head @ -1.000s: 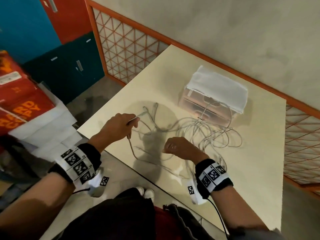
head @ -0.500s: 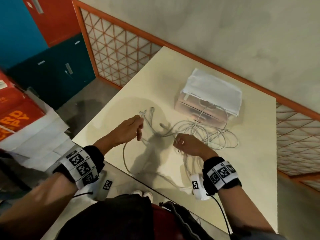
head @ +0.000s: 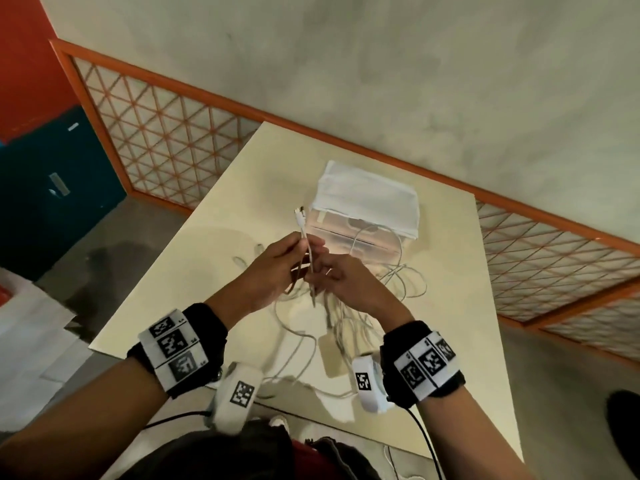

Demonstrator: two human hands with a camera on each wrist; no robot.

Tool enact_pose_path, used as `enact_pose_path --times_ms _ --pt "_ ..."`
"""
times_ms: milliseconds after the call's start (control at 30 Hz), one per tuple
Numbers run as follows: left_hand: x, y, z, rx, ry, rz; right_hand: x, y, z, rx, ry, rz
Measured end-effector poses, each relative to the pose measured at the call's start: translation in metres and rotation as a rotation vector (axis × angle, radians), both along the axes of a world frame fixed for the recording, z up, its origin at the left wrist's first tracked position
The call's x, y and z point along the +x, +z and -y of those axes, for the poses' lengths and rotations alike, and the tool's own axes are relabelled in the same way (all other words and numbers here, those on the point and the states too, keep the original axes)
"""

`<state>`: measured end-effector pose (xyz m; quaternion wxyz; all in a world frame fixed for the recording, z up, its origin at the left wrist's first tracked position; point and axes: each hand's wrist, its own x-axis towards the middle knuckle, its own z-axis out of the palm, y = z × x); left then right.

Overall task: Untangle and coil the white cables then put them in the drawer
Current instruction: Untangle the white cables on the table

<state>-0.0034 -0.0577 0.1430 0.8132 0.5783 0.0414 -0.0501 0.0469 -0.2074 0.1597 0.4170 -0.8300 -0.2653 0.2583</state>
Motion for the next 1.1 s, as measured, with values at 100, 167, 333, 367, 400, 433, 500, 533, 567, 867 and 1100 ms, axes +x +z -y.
enact_pose_path --times_ms 100,167,333,367,400,433,500,533,567,867,1100 --pt "-0.002 0.007 0.004 -0.005 -0.025 0.073 -0.005 -0.001 -0.001 0.048 -0.041 -0.057" --pt "-0.003 0.01 0.004 0.011 -0.037 0.102 -0.008 -0.001 -0.005 0.09 -0.082 -0.081" --pt "-0.001 0.027 -0.008 -0.038 -0.013 0.168 -0.009 -0.009 -0.012 0.09 0.032 0.044" --pt "-0.001 0.032 -0.013 -0.103 0.016 0.157 -0.01 -0.014 -0.013 0.09 0.079 0.096" --pt "0.0 0.038 -0.017 -0.143 0.05 0.148 -0.011 -0.02 -0.013 0.067 0.106 0.157" --pt "0.0 0.042 -0.022 -0.164 0.088 0.146 -0.011 -0.027 -0.012 0.006 0.11 0.223" --pt "0.001 0.048 -0.035 -0.192 0.164 0.164 -0.006 -0.041 -0.002 -0.16 0.081 0.339" --pt "0.002 0.049 -0.044 -0.189 0.199 0.179 -0.002 -0.047 0.007 -0.215 0.065 0.359" --pt "0.003 0.05 -0.054 -0.175 0.23 0.19 0.002 -0.052 0.017 -0.242 0.046 0.355" --pt "-0.009 0.011 -0.051 0.669 -0.048 0.123 0.009 0.021 0.013 -0.01 0.063 0.204" --pt "0.004 0.025 -0.049 0.575 0.134 0.222 0.004 0.038 0.01 0.127 0.034 0.073"
